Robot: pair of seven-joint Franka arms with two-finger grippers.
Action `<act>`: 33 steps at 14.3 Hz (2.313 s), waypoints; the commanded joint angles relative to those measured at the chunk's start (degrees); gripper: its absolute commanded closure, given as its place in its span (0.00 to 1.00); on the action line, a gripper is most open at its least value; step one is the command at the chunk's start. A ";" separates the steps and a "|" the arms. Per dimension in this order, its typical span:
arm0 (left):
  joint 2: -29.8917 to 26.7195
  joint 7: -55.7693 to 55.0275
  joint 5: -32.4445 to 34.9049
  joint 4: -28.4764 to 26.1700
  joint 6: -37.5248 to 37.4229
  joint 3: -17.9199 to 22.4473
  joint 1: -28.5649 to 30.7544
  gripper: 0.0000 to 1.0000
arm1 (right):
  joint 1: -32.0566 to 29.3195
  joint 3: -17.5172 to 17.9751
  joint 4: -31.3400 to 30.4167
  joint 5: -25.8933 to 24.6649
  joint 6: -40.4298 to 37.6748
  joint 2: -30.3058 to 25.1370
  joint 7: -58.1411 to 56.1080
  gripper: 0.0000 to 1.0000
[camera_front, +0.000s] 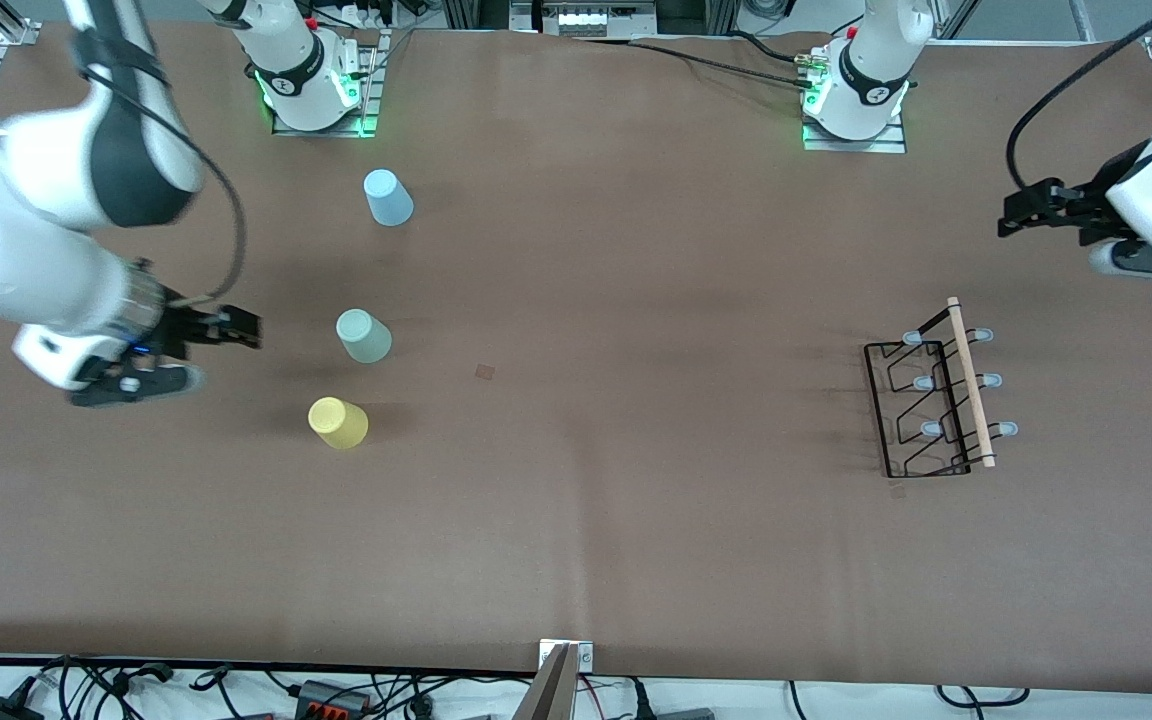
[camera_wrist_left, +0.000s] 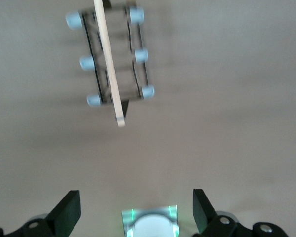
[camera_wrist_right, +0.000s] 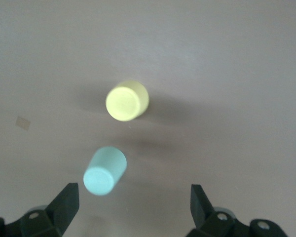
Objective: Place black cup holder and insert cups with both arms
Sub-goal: 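Grasp the teal cup with the right gripper while the left gripper grasps the handle, then carry the black rack with the left gripper toward the table middle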
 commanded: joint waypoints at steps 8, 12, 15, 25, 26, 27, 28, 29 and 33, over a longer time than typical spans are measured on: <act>14.10 -1.06 4.90 -1.95 23.65 0.42 0.95 0.00 | 5.45 0.91 -22.52 1.13 23.41 -2.57 14.39 0.00; 12.52 -0.97 4.90 -12.05 36.38 0.42 1.04 0.00 | 5.45 1.09 -26.74 1.13 28.32 -2.39 14.83 0.00; 12.08 -1.06 4.99 -16.46 42.81 0.42 0.96 0.01 | 5.45 1.09 -27.98 1.13 29.22 -1.95 14.92 0.00; 13.93 -2.64 4.99 -17.09 46.43 0.33 0.96 0.92 | 6.85 1.09 -28.15 1.13 29.48 0.25 14.92 0.00; 13.93 -2.29 4.99 -16.82 46.17 0.33 1.04 0.94 | 6.86 1.09 -28.15 1.13 29.74 0.59 14.92 0.00; 13.84 -1.94 4.99 -16.30 44.78 0.33 0.96 0.96 | 6.95 1.00 -28.24 1.13 30.27 0.77 14.92 0.00; 13.66 -1.85 4.99 -15.25 42.94 -0.02 0.96 0.97 | 7.03 1.09 -28.33 1.13 30.71 1.30 14.92 0.00; 13.58 -2.20 4.99 -13.24 40.13 -0.19 0.35 0.97 | 7.21 1.00 -28.33 1.13 31.15 1.48 14.92 0.00; 14.10 -2.73 4.73 -3.83 21.77 -5.98 -1.94 0.97 | 7.21 1.00 -28.59 1.13 31.50 2.09 14.92 0.00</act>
